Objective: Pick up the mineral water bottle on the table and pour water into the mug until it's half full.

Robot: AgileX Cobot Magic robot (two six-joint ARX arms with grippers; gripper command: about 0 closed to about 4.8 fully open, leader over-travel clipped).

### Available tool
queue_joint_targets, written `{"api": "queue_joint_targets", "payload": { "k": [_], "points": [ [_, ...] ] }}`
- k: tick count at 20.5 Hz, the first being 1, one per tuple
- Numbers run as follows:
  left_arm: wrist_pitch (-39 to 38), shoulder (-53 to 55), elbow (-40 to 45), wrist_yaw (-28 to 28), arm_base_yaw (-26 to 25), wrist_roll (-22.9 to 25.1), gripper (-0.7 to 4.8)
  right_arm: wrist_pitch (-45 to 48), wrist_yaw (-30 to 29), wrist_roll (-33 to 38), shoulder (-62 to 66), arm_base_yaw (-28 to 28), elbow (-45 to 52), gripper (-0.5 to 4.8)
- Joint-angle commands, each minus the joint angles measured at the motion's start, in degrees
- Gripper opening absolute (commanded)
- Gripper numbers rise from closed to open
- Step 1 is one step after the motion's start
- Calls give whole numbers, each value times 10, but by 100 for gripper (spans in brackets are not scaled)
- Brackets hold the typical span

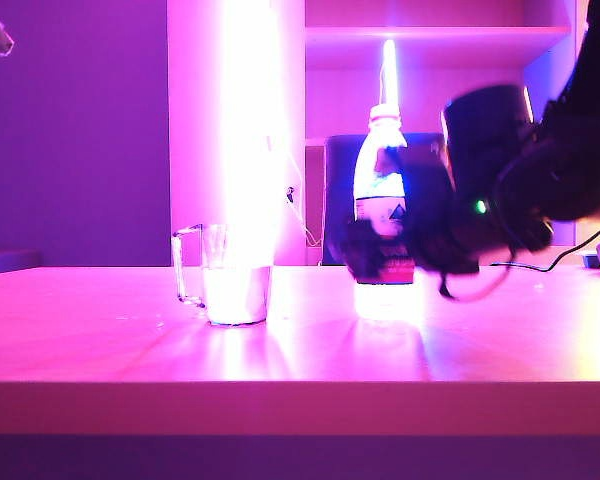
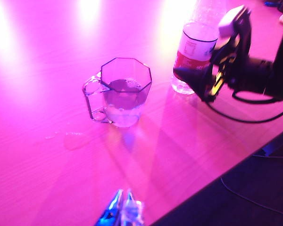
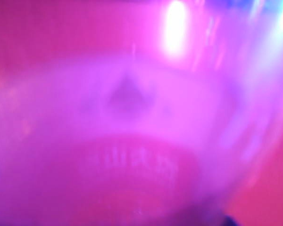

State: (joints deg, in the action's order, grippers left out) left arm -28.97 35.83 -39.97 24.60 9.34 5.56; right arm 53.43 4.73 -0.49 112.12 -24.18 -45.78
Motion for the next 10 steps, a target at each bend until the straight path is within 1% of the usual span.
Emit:
{"api": "queue_joint_targets", "payload": {
  "k": [1, 7, 10],
  "points": [
    [21, -1, -3, 2, 0, 0, -5, 8, 2, 0, -21, -2, 12, 476],
    [28, -17, -3, 0, 0, 0, -5, 8, 2, -2, -68, -2, 52, 479],
    [34, -54, -3, -26, 0, 0, -5, 6, 3, -2, -87, -2, 65, 479]
  ]
}}
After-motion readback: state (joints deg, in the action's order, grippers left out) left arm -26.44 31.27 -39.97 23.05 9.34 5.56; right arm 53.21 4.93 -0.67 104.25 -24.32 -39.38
